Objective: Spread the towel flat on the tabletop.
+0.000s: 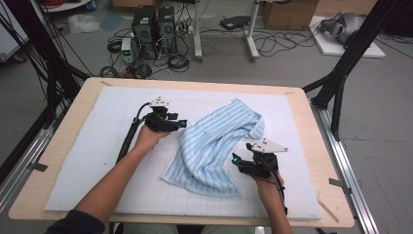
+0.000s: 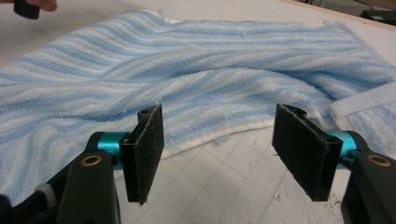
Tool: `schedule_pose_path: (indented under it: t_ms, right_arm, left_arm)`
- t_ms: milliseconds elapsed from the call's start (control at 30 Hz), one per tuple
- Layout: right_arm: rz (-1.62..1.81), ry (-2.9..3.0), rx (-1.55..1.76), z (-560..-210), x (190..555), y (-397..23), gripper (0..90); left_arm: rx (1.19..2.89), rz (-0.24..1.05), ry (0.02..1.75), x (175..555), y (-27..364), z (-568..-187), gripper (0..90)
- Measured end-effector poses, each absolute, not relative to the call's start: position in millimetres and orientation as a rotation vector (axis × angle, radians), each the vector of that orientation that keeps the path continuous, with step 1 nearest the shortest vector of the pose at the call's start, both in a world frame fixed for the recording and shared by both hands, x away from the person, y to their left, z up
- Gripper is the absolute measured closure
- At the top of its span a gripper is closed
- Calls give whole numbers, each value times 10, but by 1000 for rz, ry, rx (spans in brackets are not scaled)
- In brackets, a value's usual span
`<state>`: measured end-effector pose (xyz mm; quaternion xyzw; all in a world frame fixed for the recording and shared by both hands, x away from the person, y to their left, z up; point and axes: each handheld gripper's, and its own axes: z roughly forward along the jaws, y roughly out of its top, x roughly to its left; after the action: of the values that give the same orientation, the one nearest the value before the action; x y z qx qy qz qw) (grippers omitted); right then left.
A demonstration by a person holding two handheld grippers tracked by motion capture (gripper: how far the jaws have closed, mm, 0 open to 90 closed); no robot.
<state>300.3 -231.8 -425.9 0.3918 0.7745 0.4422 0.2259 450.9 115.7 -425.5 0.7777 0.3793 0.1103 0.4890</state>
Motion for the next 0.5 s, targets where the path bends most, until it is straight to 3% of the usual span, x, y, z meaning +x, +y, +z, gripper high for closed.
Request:
schedule_pose_path:
  t_ms: [433,500]
  right_arm:
    - [1215,2131,1120,-4294,2983,-2430,314]
    - [1213,2127,1139,-4303,2978,-2451,310]
  left_arm:
    - [2081,342,943,4735,720,-4385,429]
    - [2109,320,930,4737,704,-4425,512]
